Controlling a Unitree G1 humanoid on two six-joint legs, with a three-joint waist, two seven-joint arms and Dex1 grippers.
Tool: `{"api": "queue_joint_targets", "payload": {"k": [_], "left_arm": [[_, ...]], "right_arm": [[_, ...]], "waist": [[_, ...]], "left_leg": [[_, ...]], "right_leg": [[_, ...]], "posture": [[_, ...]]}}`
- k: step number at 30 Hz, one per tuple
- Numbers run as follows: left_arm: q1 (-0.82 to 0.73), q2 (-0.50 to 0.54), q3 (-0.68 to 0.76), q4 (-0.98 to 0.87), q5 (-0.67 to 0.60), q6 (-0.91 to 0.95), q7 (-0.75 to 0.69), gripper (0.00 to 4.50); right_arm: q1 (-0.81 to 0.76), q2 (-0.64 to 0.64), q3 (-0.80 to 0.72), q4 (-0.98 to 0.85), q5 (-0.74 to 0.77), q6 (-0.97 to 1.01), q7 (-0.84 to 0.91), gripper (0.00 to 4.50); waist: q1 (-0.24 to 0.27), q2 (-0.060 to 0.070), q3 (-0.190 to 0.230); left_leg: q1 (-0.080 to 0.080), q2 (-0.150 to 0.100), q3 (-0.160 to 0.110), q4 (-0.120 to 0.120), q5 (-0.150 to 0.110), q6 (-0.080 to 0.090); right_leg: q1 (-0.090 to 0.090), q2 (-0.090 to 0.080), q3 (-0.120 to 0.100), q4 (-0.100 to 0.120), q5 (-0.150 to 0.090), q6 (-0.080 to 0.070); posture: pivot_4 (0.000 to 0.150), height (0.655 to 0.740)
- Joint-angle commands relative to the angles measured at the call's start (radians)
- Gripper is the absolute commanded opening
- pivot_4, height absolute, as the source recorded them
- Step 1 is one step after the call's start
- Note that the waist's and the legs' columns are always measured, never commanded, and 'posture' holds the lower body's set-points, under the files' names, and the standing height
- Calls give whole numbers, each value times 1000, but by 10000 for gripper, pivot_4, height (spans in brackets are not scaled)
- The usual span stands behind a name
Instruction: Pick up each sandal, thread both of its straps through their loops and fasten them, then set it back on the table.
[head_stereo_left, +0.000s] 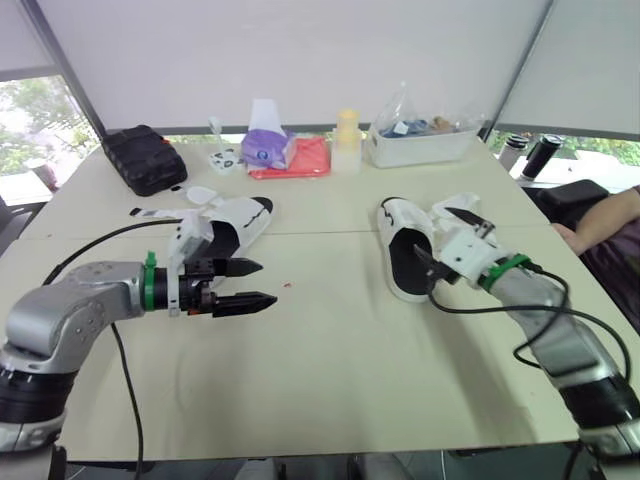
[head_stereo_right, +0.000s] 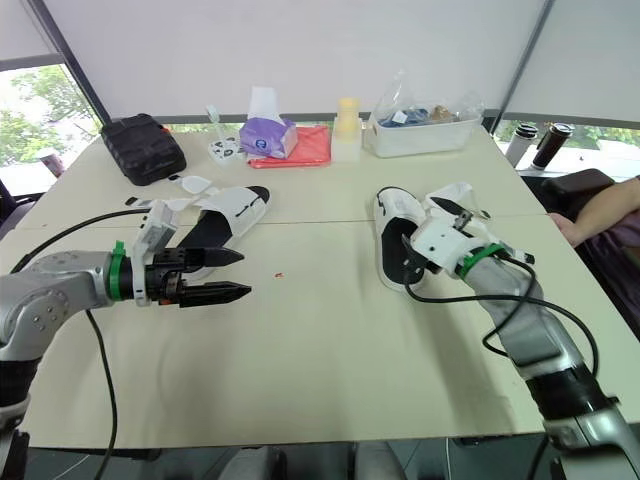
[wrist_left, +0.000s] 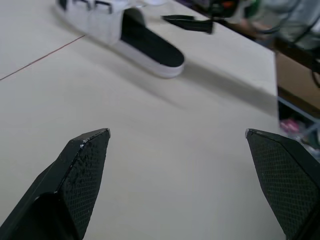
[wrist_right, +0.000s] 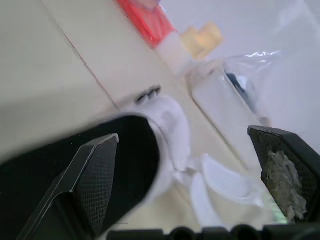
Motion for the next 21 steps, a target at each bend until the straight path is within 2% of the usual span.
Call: {"api": "queue_joint_targets", "payload": {"k": [1,6,15,18,21], "left_arm": [[-69,-23,-5,25,1,-4,-6,45000],[-69,-48,21,2,-29,25,27,45000],[75,-81,54,-83,-45,48,110,45000],[116,-88,65,-103,-40,44,139,45000],[148,-95,74,-122,-46,42,161,45000]], "right_arm": [[-142,20,93,206,-188,-123,-102,44871],[-312,94,175,506,-293,-224,-204,44871],[-604,283,319,1024,-443,-309,-407,44871],[-639,307,349,1106,-465,-314,-420,36084],[-656,313,363,1142,-477,-314,-434,21055]], "waist": [[-9,0,0],[-22,0,0],[-37,-1,0],[-35,-1,0],[-34,-1,0]], "left_leg": [[0,0,0,1,0,0],[0,0,1,0,0,0],[-1,0,1,0,2,-3],[-1,0,1,0,2,-3],[-2,-1,1,0,2,-3]], "right_leg": [[0,0,0,1,0,0],[-2,0,2,3,0,0],[-7,-1,6,8,0,0],[-8,-1,7,8,0,0],[-8,-3,7,9,0,0]], "posture": [[1500,7400],[1500,7400],[1500,7400],[1500,7400],[1500,7400]]}}
